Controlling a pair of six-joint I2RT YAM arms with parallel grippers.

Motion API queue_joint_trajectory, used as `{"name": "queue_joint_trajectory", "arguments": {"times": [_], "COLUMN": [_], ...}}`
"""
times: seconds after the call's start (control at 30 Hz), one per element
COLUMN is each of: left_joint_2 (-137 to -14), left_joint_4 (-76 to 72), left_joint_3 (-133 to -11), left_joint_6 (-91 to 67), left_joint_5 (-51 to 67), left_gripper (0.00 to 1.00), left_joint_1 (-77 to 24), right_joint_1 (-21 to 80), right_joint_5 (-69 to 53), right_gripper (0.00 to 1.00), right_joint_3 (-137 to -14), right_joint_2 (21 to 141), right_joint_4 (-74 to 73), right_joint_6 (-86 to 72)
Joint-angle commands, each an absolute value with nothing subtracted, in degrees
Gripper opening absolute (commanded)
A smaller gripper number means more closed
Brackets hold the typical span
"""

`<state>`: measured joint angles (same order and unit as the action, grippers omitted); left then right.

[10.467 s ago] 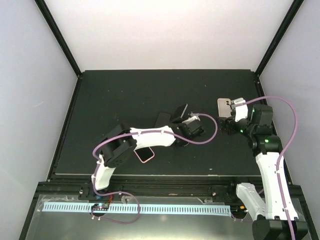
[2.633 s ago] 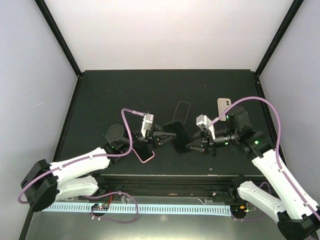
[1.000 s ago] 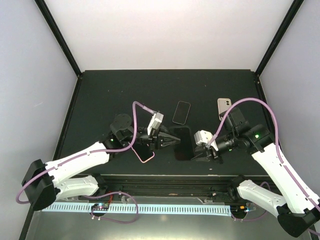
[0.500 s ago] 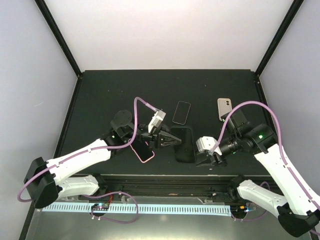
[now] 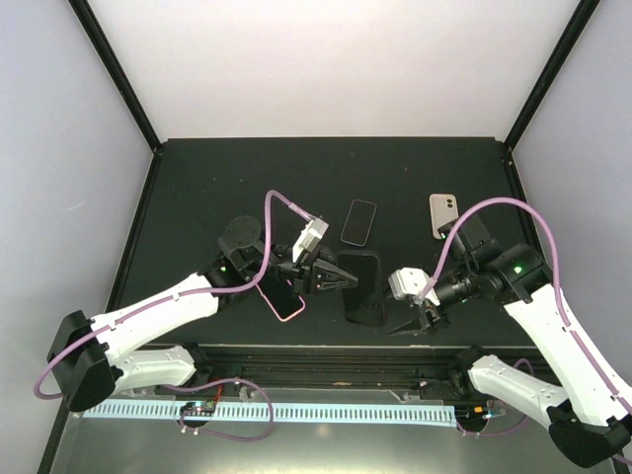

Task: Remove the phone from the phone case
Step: Remove the phone case from the phone.

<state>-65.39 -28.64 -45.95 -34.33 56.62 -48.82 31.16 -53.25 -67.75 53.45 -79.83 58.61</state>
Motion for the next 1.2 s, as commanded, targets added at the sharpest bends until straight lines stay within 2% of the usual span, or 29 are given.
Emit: {"name": "queue_joint_trajectory", "arguments": {"times": [0.0,0.2,0.47,0.77,1.17], "left_joint_2": [-65.23,-65.37,-65.73,-66.38,-66.07], "left_joint_4": [-30.56,-30.49,-31.34,-35.38,-37.20], "left_joint_3": [-49.14,-48.91,-49.15,-49.90,-49.21], "left_joint_6": [-32.71,-32.37,-34.31,-42.49,-45.35], "left_joint_5": [55.46,54.78,57.25,63.49,64.72], "left_gripper": [0.02,0.02,0.02,0.02,0.02], "left_joint_1": [-48.79,-48.78,-48.78,-49.02,-52.05], "right_joint_1": [31.49,31.46,31.46,31.45,31.46], "right_joint_5": [-55.30,-55.53,-53.90,-46.77,-43.57], "right_gripper": [0.68,0.57,0.37,0.31,0.29], "right_joint_3": [-68.97,-68.50,-67.90,-70.31,-71.45], "right_joint_2": [54.05,55.08,55.04,55.52,58.04], "right_joint_4": [-79.66,-77.37,-75.77,-77.39,-75.60], "right_joint_6": [55.54,51.24,51.93,62.12,62.08]}}
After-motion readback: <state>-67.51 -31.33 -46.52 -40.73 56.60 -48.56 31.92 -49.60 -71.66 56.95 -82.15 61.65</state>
